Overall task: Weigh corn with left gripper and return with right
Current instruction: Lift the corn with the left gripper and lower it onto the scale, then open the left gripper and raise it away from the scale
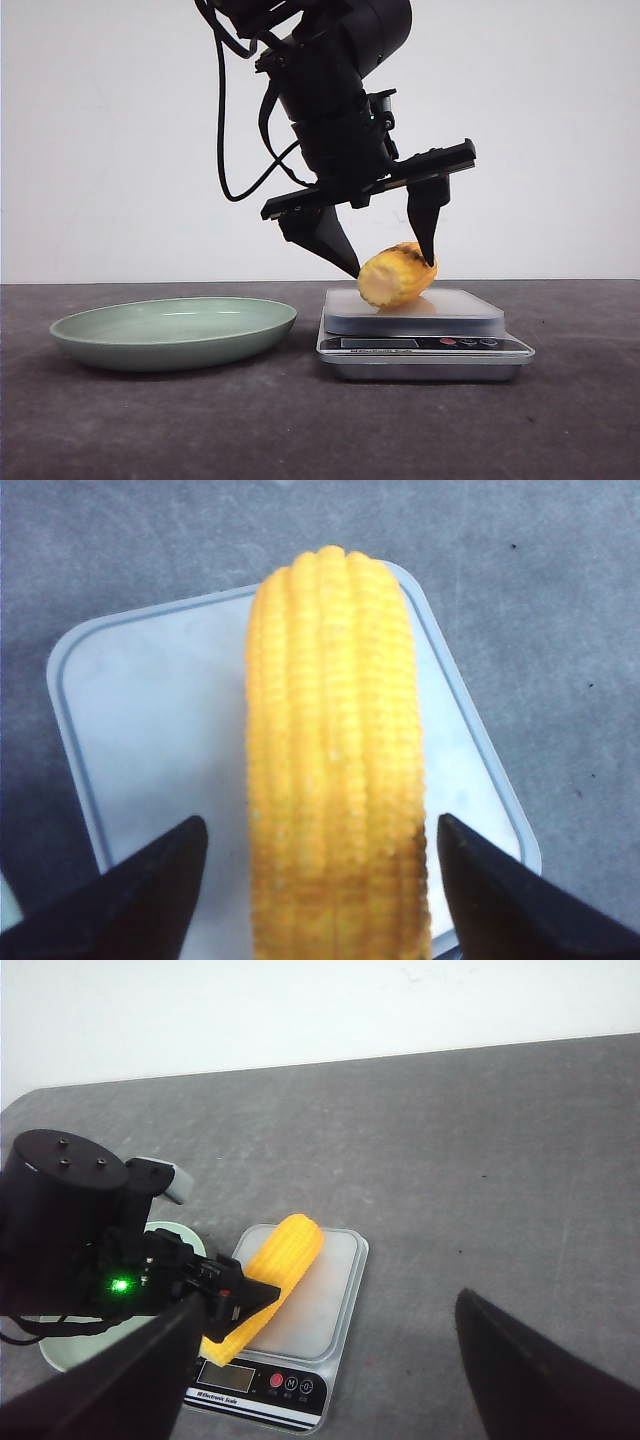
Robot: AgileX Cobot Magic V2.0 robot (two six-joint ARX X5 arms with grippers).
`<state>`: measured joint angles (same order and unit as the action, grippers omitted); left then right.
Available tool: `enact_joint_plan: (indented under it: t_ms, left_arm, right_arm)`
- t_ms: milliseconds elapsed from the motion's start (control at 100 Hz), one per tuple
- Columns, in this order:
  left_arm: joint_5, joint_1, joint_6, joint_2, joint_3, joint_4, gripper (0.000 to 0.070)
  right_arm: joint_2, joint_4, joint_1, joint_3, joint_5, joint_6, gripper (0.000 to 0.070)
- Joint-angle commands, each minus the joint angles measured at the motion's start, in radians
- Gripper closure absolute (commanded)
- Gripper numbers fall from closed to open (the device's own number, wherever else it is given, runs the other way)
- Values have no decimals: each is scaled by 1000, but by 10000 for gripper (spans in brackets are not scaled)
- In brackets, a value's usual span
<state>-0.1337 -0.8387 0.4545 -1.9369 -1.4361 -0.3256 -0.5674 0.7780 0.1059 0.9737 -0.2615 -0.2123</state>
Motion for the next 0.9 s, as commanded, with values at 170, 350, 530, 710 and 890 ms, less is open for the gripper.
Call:
enact_joint_plan:
  t_ms: [170,350,530,710,890]
  left_arm:
    - [-43,-16,-108,138,-29,8,139]
    - [-127,-16,-224,412,-29,-51,143]
    - [-227,26,-286,692,-29,-173,143]
    - [-337,90,-283,950,-29,-367,144]
    - [-516,98,-191,1141,-29,-663,143]
  right_arm:
    - [-6,-7,4,17,0,16,200]
    - [-17,-15,4,17,-1,15,200]
    - [-94,-39,25,17,-36,15,199]
    - [-230,-99,84,17,-52,-10,131]
    - [-380,-192,166,17,-42,-16,124]
